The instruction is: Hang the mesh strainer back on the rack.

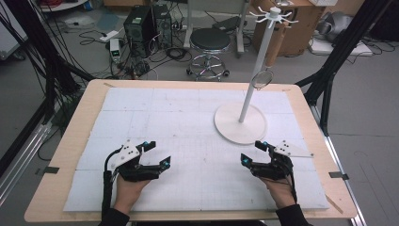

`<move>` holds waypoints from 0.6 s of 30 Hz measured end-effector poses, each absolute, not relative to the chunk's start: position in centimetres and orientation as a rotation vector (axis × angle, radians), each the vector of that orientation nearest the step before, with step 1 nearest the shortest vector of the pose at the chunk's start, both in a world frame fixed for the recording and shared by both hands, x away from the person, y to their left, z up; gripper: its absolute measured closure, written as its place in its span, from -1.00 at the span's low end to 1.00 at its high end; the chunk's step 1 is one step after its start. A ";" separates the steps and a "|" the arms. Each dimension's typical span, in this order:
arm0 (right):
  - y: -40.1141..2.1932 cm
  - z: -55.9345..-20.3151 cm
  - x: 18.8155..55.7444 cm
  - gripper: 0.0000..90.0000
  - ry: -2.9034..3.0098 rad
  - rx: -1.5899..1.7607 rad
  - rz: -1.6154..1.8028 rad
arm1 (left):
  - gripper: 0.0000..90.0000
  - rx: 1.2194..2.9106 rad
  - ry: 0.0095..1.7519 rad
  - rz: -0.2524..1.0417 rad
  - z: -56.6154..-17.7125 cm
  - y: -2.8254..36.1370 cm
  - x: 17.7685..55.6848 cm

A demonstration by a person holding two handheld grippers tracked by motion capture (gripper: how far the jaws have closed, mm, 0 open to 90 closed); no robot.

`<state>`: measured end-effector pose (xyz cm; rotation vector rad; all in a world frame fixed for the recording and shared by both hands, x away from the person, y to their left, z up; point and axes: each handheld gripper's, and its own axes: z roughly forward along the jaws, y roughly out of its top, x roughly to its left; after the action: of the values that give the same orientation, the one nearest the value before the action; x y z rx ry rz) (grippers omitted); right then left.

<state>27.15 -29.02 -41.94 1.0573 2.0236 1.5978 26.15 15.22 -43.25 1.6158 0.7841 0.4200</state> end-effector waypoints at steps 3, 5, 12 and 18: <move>-29.0 -42.0 27.3 -0.66 2.019 1.066 1.602 | -0.61 1.613 0.792 0.419 -43.3 15.3 26.1; -28.9 -42.0 27.3 -0.66 2.022 1.082 1.602 | -0.61 1.607 0.793 0.422 -43.3 15.4 26.1; -28.6 -42.3 27.5 -0.68 2.027 1.095 1.597 | -0.61 1.617 0.794 0.427 -43.4 15.4 26.1; -28.4 -42.4 27.5 -0.69 2.027 1.101 1.595 | -0.62 1.615 0.797 0.424 -43.4 15.4 26.1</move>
<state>27.55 -28.38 -42.38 1.1007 2.0273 1.5949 26.07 15.41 -43.42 1.6153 0.7968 0.4238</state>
